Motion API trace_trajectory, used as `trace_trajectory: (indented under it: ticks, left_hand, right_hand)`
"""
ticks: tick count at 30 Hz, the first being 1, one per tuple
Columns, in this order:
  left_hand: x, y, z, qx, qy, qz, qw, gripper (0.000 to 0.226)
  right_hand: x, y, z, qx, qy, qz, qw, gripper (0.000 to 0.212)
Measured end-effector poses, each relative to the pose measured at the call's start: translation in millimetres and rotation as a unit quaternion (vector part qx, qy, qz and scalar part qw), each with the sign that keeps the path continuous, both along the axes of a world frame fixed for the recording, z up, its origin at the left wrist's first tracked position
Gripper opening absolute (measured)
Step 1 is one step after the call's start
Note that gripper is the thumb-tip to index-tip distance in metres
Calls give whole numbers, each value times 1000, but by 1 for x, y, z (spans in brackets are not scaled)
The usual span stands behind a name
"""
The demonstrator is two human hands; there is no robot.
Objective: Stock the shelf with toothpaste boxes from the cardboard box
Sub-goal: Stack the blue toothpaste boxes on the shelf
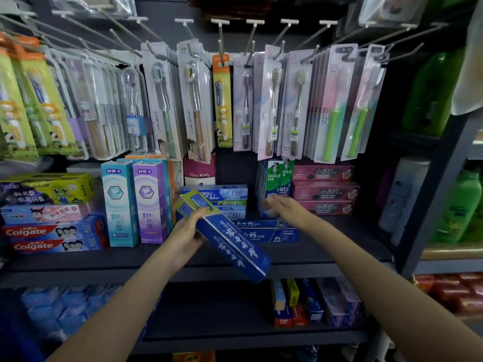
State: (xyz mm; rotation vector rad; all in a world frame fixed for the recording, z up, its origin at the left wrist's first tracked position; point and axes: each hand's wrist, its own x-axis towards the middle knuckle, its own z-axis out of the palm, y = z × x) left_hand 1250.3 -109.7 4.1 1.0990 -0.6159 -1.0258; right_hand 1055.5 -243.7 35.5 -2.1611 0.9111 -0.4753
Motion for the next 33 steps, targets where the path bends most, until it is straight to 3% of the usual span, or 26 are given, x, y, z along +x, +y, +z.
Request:
trace_trajectory:
  ticks: [2, 5, 8, 11, 14, 16, 18, 20, 22, 27, 31, 33]
  left_hand:
    - [-3, -7, 4, -33, 63, 15, 997, 23]
    - [-8, -15, 12, -53, 89, -2, 995, 24]
    - [-15, -18, 19, 0, -29, -60, 998, 27]
    - [-23, -13, 31, 83, -171, -140, 972, 21]
    - [-23, -11, 41, 96, -208, -219, 948, 23]
    - [-21, -11, 50, 79, -226, -243, 940, 24]
    - [-16, -13, 60, 61, -304, -206, 928, 19]
    - [-3, -16, 67, 65, -434, -146, 887, 21]
    - [12, -18, 64, 87, -495, -85, 860, 26]
    - [17, -26, 28, 144, -471, -85, 866, 36]
    - [5, -41, 18, 109, -475, -41, 872, 41]
    - [4, -47, 14, 92, -496, 15, 863, 42]
  right_hand:
    - [-5, 13, 11, 136, 10, 55, 989, 46]
    - [-10, 25, 16, 126, 11, 98, 987, 30]
    - [-1, 36, 32, 116, -75, 93, 986, 37]
    - [9, 38, 49, 134, -132, 117, 975, 43]
    - [14, 41, 60, 79, -62, 162, 982, 38]
    - [13, 39, 62, 70, -92, 153, 982, 31]
    - [9, 33, 64, 88, -185, 110, 973, 28]
    - [0, 21, 61, 114, -274, 55, 953, 23]
    - [-11, 10, 51, 140, -320, 10, 937, 19]
    - [-36, -7, 7, 177, -316, -57, 931, 21]
    - [-44, -20, -19, 200, -345, -90, 913, 25]
    - [-42, -27, -27, 152, -306, -119, 932, 33]
